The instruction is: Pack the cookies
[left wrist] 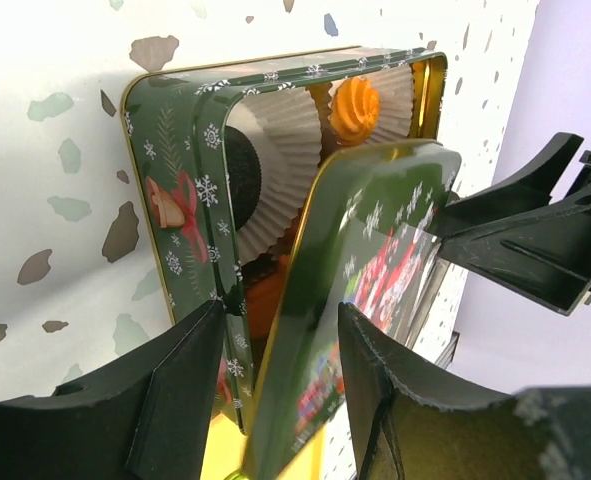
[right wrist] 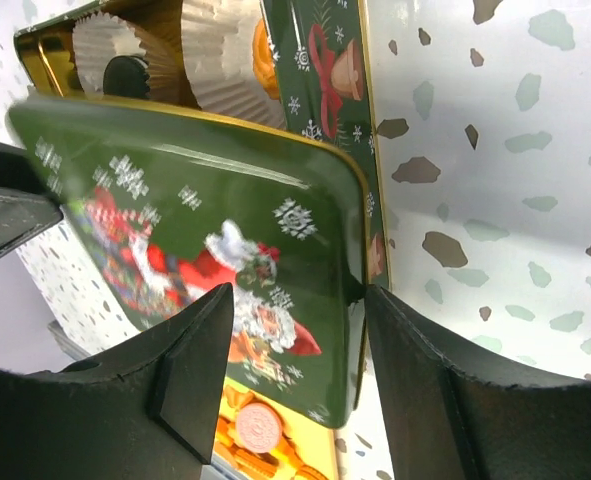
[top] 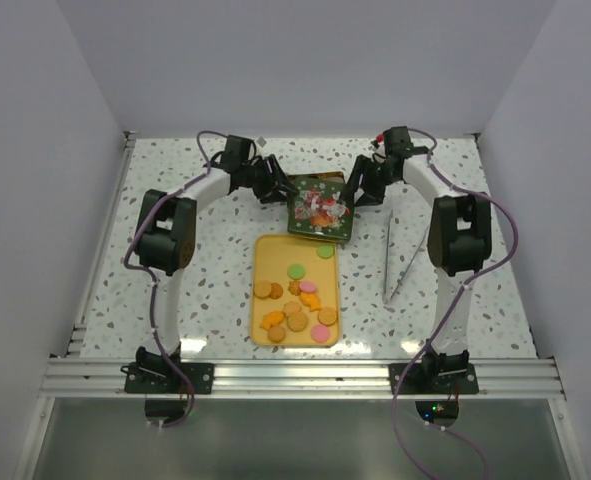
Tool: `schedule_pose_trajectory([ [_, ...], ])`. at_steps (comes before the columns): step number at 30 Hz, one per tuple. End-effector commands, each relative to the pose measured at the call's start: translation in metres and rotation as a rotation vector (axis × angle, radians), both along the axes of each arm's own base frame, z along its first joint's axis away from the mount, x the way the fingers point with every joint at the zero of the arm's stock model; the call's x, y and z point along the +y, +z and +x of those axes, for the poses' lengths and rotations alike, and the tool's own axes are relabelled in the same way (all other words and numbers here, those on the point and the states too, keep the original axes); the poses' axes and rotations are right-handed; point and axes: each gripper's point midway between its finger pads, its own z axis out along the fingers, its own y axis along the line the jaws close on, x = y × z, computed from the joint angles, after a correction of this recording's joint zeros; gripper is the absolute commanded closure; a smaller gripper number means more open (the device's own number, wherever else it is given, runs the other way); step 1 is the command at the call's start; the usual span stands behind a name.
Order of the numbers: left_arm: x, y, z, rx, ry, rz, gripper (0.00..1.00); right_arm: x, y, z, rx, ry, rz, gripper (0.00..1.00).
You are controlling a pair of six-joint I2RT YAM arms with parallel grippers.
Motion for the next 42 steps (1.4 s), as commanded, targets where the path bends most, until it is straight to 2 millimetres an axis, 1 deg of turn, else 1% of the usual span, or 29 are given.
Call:
schedule_pose_trajectory([
  [1, -0.010, 0.010, 0.007, -0.034, -0.010, -0.017, 0.46, 0.002, 0.002, 0.010, -0.010, -0.006, 0.007, 0.41],
  [6, -0.011, 0.010, 0.008, -0.035, -0.013, -0.017, 0.46, 0.005, -0.003, 0.021, -0.001, -0.031, 0.019, 0.42],
  [11, -0.013, 0.011, 0.011, -0.031, -0.019, -0.020, 0.46, 0.007, 0.002, 0.032, -0.005, -0.056, 0.034, 0.43],
  [13, -0.014, 0.015, 0.016, -0.041, -0.019, -0.021, 0.46, 0.008, 0.000, 0.034, 0.000, -0.060, 0.039, 0.43],
  [14, -0.014, 0.011, 0.016, -0.031, -0.020, -0.017, 0.46, 0.009, 0.003, 0.037, -0.007, -0.063, 0.042, 0.44],
  [16, -0.016, 0.014, 0.019, -0.036, -0.022, -0.018, 0.46, 0.010, -0.001, 0.038, 0.007, -0.067, 0.043, 0.44],
  [17, -0.016, 0.009, 0.019, -0.020, -0.021, -0.012, 0.46, 0.010, 0.001, 0.040, 0.002, -0.069, 0.045, 0.44],
  [19, -0.016, 0.009, 0.023, -0.021, -0.019, -0.010, 0.46, 0.011, -0.002, 0.042, 0.011, -0.075, 0.047, 0.44],
  [20, -0.016, 0.003, 0.022, -0.003, -0.017, -0.001, 0.46, 0.011, 0.001, 0.045, 0.004, -0.074, 0.050, 0.44],
  [21, -0.016, 0.003, 0.024, 0.000, -0.015, 0.001, 0.46, 0.012, 0.001, 0.047, 0.004, -0.077, 0.051, 0.44],
  [22, -0.016, 0.002, 0.028, -0.002, -0.012, 0.005, 0.46, 0.012, -0.004, 0.047, 0.018, -0.077, 0.049, 0.44],
  [24, -0.016, 0.000, 0.029, 0.014, -0.008, 0.010, 0.46, 0.013, 0.001, 0.051, 0.006, -0.072, 0.048, 0.44],
  [25, -0.017, 0.004, 0.033, 0.004, -0.005, 0.009, 0.46, 0.011, 0.001, 0.050, 0.010, -0.071, 0.043, 0.44],
  [27, -0.017, 0.000, 0.033, 0.016, -0.003, 0.013, 0.47, 0.007, 0.002, 0.053, -0.004, -0.070, 0.016, 0.44],
  [31, -0.015, -0.006, 0.031, 0.030, -0.003, 0.027, 0.47, -0.013, 0.006, 0.055, -0.010, -0.095, -0.047, 0.42],
  [36, -0.013, -0.012, 0.029, 0.048, -0.001, 0.035, 0.47, -0.039, 0.022, 0.058, -0.057, -0.133, -0.144, 0.39],
  [37, -0.013, -0.013, 0.029, 0.047, 0.000, 0.036, 0.47, -0.044, 0.034, 0.057, -0.088, -0.128, -0.171, 0.39],
  [38, -0.013, -0.013, 0.029, 0.049, -0.001, 0.034, 0.47, -0.047, 0.038, 0.056, -0.099, -0.126, -0.183, 0.39],
  [40, -0.013, -0.013, 0.029, 0.050, -0.001, 0.035, 0.47, -0.052, 0.058, 0.051, -0.143, -0.119, -0.217, 0.39],
  [42, -0.013, -0.014, 0.029, 0.048, -0.001, 0.037, 0.47, -0.052, 0.065, 0.041, -0.153, -0.099, -0.247, 0.39],
])
